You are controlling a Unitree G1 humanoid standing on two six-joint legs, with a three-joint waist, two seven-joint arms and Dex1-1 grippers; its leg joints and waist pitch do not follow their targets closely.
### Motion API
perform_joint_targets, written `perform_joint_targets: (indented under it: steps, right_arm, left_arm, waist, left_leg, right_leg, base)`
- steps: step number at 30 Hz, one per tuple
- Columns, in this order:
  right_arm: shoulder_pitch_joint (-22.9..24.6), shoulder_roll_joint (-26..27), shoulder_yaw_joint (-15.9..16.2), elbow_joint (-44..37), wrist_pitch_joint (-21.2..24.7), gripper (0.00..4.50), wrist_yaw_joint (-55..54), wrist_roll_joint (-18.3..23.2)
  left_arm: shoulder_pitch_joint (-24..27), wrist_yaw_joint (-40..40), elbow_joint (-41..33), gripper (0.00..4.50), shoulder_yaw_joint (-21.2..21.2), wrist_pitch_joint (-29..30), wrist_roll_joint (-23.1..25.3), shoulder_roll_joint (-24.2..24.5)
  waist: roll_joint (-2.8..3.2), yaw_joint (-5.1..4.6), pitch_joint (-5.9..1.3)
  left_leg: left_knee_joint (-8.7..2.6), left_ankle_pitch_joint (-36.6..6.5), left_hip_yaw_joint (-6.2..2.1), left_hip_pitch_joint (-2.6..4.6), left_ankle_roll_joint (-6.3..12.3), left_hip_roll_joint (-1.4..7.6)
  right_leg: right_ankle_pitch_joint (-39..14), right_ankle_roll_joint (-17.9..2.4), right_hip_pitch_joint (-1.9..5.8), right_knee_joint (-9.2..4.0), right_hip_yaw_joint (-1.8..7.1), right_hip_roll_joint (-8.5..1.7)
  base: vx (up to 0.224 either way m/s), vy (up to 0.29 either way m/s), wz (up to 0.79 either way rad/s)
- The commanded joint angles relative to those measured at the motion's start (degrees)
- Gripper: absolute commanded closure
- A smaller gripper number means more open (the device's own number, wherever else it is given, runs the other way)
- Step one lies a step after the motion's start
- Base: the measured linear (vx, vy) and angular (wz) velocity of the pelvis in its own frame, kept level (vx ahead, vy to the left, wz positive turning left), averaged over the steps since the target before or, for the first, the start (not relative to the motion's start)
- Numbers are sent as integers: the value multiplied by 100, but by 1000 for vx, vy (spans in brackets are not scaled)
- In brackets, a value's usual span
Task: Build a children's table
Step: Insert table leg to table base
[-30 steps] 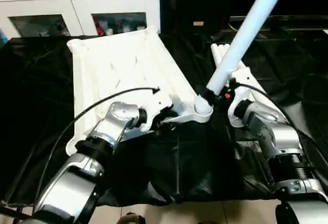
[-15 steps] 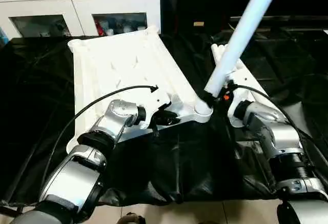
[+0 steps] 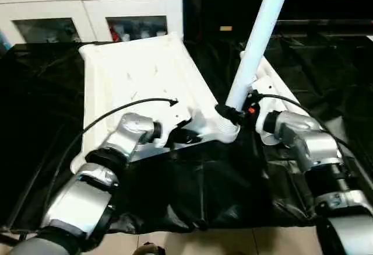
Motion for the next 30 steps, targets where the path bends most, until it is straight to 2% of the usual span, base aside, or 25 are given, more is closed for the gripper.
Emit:
perform_joint_targets:
  steps: [1, 2, 3, 7, 13, 14, 15, 20, 21, 24, 25, 27, 30]
  right_arm:
    - [-7, -110, 172, 174, 166, 262, 105, -177]
    - [-8, -142, 222, 197, 225, 262, 179, -190]
    - [-3, -165, 262, 208, 263, 262, 234, -203]
    - [48, -212, 354, 144, 418, 262, 462, -152]
    - [179, -164, 377, 96, 435, 262, 488, -145]
    - [214, -151, 336, 77, 393, 262, 448, -125]
    - [325, -92, 148, 14, 271, 262, 360, 11]
    - [481, -21, -127, -42, 206, 262, 189, 170]
    - [649, 4, -276, -70, 90, 262, 101, 243]
    - [852, 54, -422, -161, -14, 262, 35, 335]
    - [916, 61, -452, -213, -23, 262, 24, 356]
    - [1063, 56, -453, -341, -51, 262, 23, 358]
    - [1313, -31, -219, -697, -121, 262, 6, 148]
  left_arm:
    - [75, -549, -244, 450, -51, -98, -73, 60]
    - [93, -637, -284, 450, -52, -78, -92, 85]
    - [99, -665, -300, 450, -56, -69, -91, 101]
    - [90, -593, -250, 450, -58, -136, -30, 132]
    - [94, -558, -248, 450, 3, -111, -4, 114]
    - [89, -497, -243, 450, -4, -107, 21, 114]
    - [77, -401, -225, 450, 3, -76, 47, 106]
    - [69, -322, -194, 450, 31, -72, 61, 97]
    - [75, -308, -201, 450, 36, -66, 66, 90]
    - [77, -289, -191, 450, 44, -62, 67, 84]
    - [76, -279, -184, 450, 44, -59, 69, 76]
    - [76, -259, -168, 450, 40, -62, 80, 67]
    - [73, -225, -155, 450, 37, -73, 100, 53]
  waist:
    - [-68, 24, -466]
    - [-100, 23, -465]
    - [-79, 30, -464]
    - [-82, 54, -463]
    - [-71, 104, -465]
    - [-53, 107, -466]
    - [-68, 111, -466]
    - [-69, 120, -461]
    - [-51, 117, -453]
    - [-55, 130, -448]
    - [6, 129, -453]
    - [-33, 124, -453]
    - [-25, 127, -453]
  left_leg:
    - [-359, -913, -119, 153, 344, 245]
    - [-359, -909, -112, 152, 361, 248]
    - [-360, -892, -115, 154, 367, 252]
    - [-356, -887, -108, 164, 375, 254]
    - [-368, -958, -114, 174, 272, 264]
    - [-366, -966, -114, 175, 262, 261]
    - [-369, -991, -112, 174, 254, 264]
    - [-376, -1059, -113, 178, 243, 264]
    - [-386, -1135, -113, 184, 210, 266]
    - [-399, -1227, -116, 193, 166, 270]
    - [-396, -1247, -128, 190, 147, 269]
    - [-407, -1269, -124, 193, 139, 268]
    - [-409, -1238, -127, 190, 145, 269]
  right_leg:
    - [-381, -1598, 311, -337, 205, -344]
    - [-347, -1613, 308, -334, 206, -344]
    - [-338, -1621, 304, -325, 206, -348]
    - [-327, -1630, 297, -330, 212, -347]
    - [-438, -1575, 288, -336, 216, -357]
    - [-433, -1578, 286, -337, 216, -358]
    - [-411, -1562, 286, -340, 222, -362]
    - [-510, -1552, 283, -357, 218, -364]
    - [-625, -1512, 274, -385, 221, -365]
    - [-736, -1484, 267, -398, 219, -367]
    - [-738, -1484, 269, -385, 217, -373]
    - [-696, -1466, 274, -397, 216, -361]
    - [-643, -1460, 272, -390, 214, -359]
  base:
    - [0, 0, 0]
    - [0, 0, 0]
    - [0, 0, 0]
    - [0, 0, 0]
    - [0, 0, 0]
    - [0, 0, 0]
    - [0, 0, 0]
    - [0, 0, 0]
    - [0, 0, 0]
    - [0, 0, 0]
    - [0, 0, 0]
    - [0, 0, 0]
    - [0, 0, 0]
